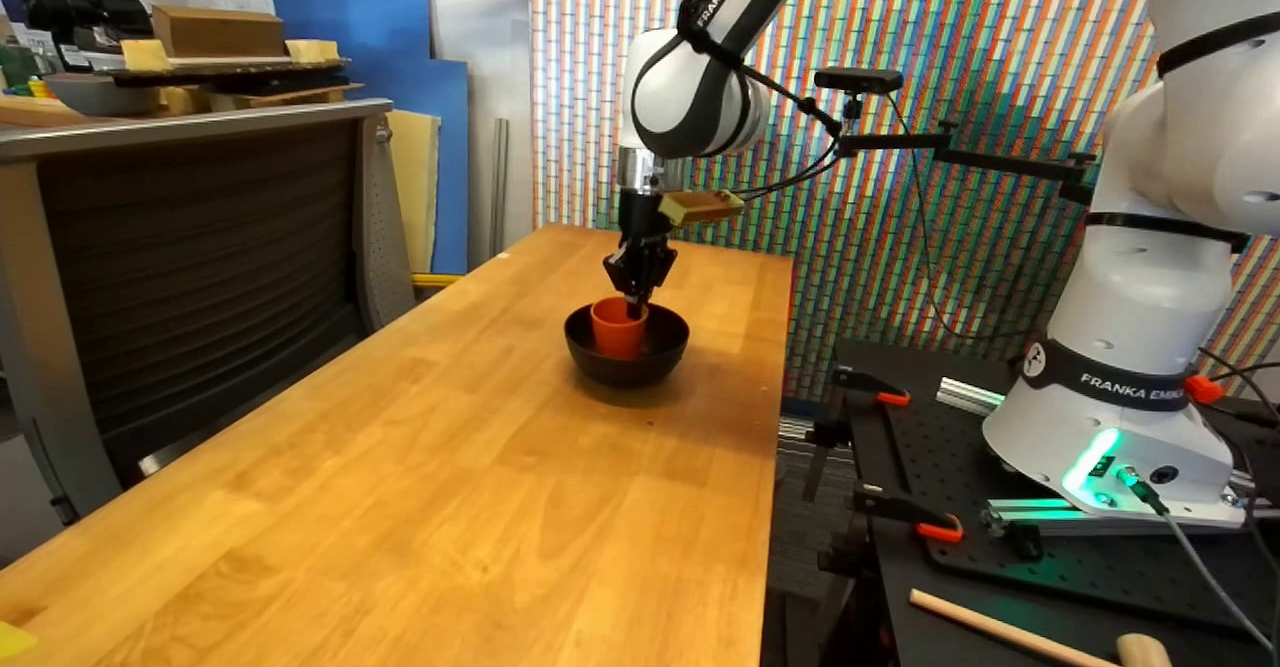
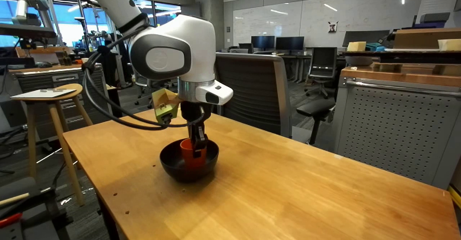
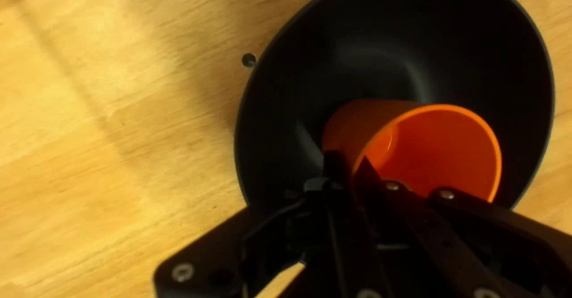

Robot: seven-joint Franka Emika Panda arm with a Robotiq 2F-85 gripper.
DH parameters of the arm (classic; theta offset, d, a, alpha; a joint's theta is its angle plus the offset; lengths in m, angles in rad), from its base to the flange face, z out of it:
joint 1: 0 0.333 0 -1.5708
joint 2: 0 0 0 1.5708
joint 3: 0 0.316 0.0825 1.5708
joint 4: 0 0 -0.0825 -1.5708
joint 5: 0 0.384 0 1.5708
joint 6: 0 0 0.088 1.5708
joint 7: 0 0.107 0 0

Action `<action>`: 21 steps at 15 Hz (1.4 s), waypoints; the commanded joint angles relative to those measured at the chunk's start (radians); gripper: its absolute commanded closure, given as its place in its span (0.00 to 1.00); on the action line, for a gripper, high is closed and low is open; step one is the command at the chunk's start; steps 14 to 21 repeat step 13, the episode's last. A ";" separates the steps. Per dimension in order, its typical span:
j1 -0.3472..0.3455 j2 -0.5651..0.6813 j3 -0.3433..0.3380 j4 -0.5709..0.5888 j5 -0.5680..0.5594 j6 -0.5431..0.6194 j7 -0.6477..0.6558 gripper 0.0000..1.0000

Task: Put the orange cup in the black bowl

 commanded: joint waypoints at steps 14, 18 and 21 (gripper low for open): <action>-0.001 -0.521 -0.023 -0.203 -0.314 -0.208 0.049 0.00; -0.001 -0.521 -0.023 -0.203 -0.314 -0.208 0.049 0.00; -0.001 -0.521 -0.023 -0.203 -0.314 -0.208 0.049 0.00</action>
